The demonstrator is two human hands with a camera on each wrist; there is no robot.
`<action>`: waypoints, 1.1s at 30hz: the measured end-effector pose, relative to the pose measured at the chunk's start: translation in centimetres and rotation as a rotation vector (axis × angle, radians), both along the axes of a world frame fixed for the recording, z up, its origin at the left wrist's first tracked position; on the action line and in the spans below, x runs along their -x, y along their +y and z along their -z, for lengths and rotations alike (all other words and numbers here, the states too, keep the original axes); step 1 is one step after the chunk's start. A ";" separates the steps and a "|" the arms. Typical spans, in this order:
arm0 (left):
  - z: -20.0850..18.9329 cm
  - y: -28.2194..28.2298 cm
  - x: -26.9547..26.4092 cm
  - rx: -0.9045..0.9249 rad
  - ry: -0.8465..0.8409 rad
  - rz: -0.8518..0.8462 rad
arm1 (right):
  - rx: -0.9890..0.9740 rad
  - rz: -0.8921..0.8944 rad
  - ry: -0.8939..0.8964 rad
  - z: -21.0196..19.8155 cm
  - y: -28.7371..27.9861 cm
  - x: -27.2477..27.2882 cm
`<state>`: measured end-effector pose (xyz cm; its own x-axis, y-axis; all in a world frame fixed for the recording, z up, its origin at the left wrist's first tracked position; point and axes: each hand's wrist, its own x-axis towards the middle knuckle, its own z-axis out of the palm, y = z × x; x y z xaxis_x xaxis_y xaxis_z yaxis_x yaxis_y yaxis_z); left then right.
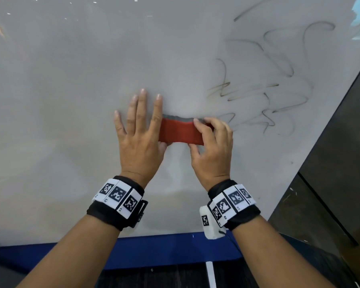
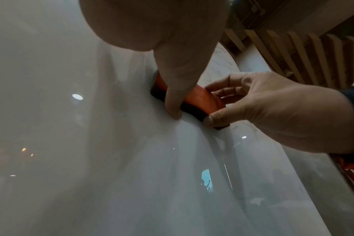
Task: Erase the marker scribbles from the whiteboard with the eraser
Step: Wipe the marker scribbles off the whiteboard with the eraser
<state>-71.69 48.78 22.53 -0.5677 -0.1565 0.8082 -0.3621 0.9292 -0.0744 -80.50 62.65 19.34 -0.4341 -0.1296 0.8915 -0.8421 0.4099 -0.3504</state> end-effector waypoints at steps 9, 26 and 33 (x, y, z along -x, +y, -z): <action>0.2 -0.6 0.2 -0.067 -0.061 -0.049 | 0.126 -0.021 -0.029 1.1 0.7 1.0; -0.1 2.4 1.3 -0.253 -0.106 -0.097 | 0.188 0.080 -0.227 2.9 1.6 1.2; 0.0 3.4 1.6 -0.337 -0.093 -0.087 | 0.139 0.065 -0.206 4.4 2.8 1.9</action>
<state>-73.32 52.15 22.57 -0.6088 -0.4567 0.6486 -0.4472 0.8729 0.1949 -82.37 65.43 14.99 -0.6115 0.0221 0.7909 -0.7207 0.3970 -0.5683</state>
